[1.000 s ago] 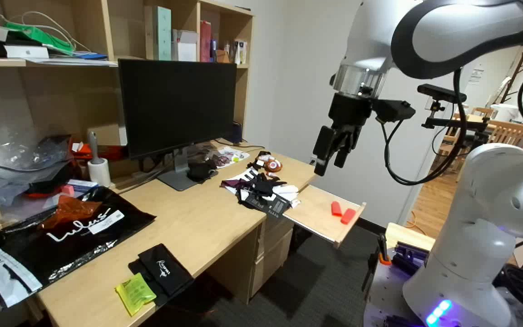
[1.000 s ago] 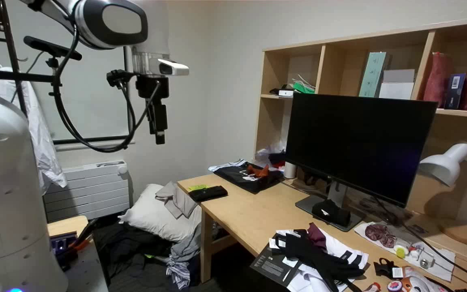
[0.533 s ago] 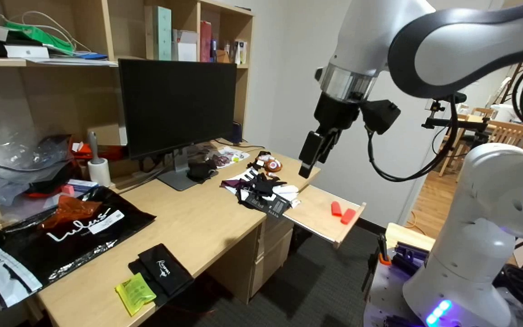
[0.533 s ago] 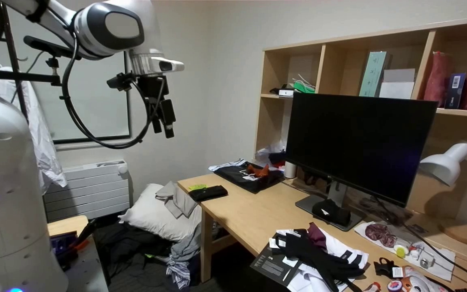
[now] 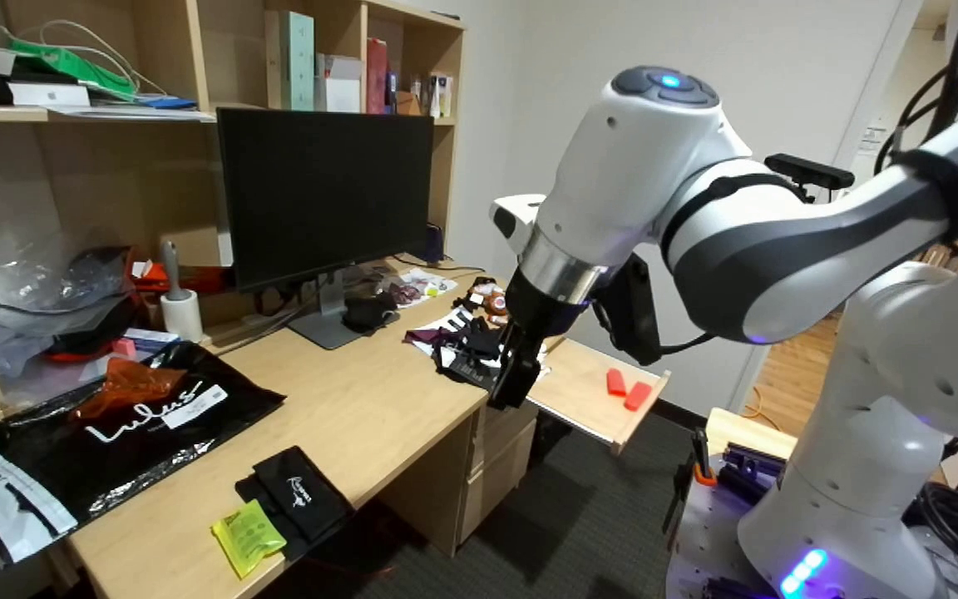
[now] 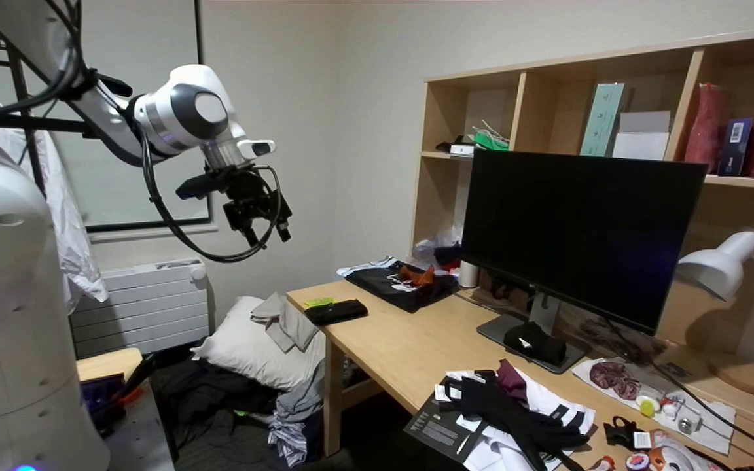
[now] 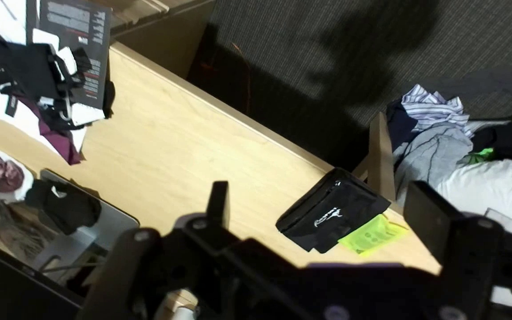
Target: Move the black cloth to the right
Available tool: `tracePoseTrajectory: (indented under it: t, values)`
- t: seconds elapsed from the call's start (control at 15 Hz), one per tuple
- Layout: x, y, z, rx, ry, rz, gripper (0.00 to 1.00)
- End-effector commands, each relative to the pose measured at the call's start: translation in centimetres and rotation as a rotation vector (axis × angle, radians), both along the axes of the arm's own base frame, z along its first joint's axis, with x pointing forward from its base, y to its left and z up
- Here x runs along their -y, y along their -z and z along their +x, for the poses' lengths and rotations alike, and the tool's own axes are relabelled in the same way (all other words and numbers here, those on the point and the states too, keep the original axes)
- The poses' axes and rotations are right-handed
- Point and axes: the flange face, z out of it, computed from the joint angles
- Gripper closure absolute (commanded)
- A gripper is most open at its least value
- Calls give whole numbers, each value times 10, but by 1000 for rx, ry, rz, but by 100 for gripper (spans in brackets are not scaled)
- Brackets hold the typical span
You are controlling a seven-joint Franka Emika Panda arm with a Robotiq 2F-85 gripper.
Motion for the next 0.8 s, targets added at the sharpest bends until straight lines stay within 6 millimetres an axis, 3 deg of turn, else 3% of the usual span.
tracePoseTrajectory:
  t: [0.0, 0.4, 0.73]
  values:
    - [-3, 6, 0, -11, -4, 0, 0]
    - [0, 0, 2, -4, 6, 12, 0]
    - [-25, 36, 29, 2, -174, -57, 0]
